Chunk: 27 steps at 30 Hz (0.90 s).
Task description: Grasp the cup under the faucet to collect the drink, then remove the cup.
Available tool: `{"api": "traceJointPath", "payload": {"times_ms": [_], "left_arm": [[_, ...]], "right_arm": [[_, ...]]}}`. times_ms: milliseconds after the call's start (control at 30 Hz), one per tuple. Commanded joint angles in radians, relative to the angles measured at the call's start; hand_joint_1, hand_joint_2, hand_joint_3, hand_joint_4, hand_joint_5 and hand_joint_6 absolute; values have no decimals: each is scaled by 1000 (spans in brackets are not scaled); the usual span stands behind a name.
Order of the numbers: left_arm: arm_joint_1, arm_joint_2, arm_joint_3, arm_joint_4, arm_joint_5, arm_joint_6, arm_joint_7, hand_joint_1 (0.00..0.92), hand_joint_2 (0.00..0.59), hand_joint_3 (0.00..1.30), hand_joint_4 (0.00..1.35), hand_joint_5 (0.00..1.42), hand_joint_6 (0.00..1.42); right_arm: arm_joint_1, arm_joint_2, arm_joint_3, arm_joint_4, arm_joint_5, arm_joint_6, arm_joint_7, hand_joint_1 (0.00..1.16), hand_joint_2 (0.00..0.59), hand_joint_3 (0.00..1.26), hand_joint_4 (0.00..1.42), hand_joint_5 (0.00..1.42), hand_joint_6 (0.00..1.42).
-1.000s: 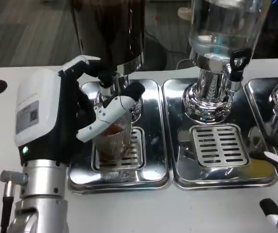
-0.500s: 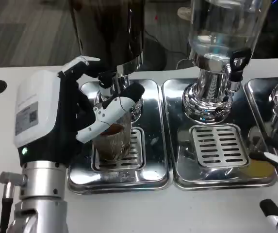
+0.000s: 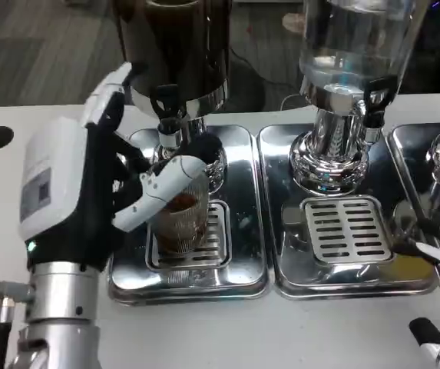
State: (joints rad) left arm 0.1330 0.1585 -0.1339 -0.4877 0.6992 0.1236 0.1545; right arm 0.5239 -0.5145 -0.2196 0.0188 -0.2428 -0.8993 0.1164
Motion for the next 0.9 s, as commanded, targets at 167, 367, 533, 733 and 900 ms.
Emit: {"api": "traceJointPath", "payload": {"times_ms": [167, 367, 533, 733, 900], "left_arm": [[39, 5, 36, -24, 22, -10, 17, 0, 35, 169, 93, 560, 879], [84, 53, 46, -68, 163, 51, -57, 0, 35, 222, 166, 468, 767], [136, 97, 65, -110, 217, 95, -152, 0, 34, 267, 197, 423, 711], [249, 125, 81, -174, 264, 82, -193, 0, 34, 291, 219, 392, 684], [351, 143, 108, -211, 268, 51, -195, 0, 34, 291, 221, 387, 680]], "right_arm": [[1, 6, 21, -23, 66, 11, 24, 518, 380, 200, 28, 18, 0], [-7, 3, 44, -41, 187, 59, 76, 516, 329, 200, 44, 44, 0], [-22, 7, 68, -54, 309, 144, 147, 561, 237, 230, 103, 98, 62], [-67, 7, 107, -90, 427, 285, 248, 621, 163, 240, 162, 180, 152], [-124, 30, 153, -122, 436, 397, 289, 629, 155, 258, 188, 195, 153]]}}
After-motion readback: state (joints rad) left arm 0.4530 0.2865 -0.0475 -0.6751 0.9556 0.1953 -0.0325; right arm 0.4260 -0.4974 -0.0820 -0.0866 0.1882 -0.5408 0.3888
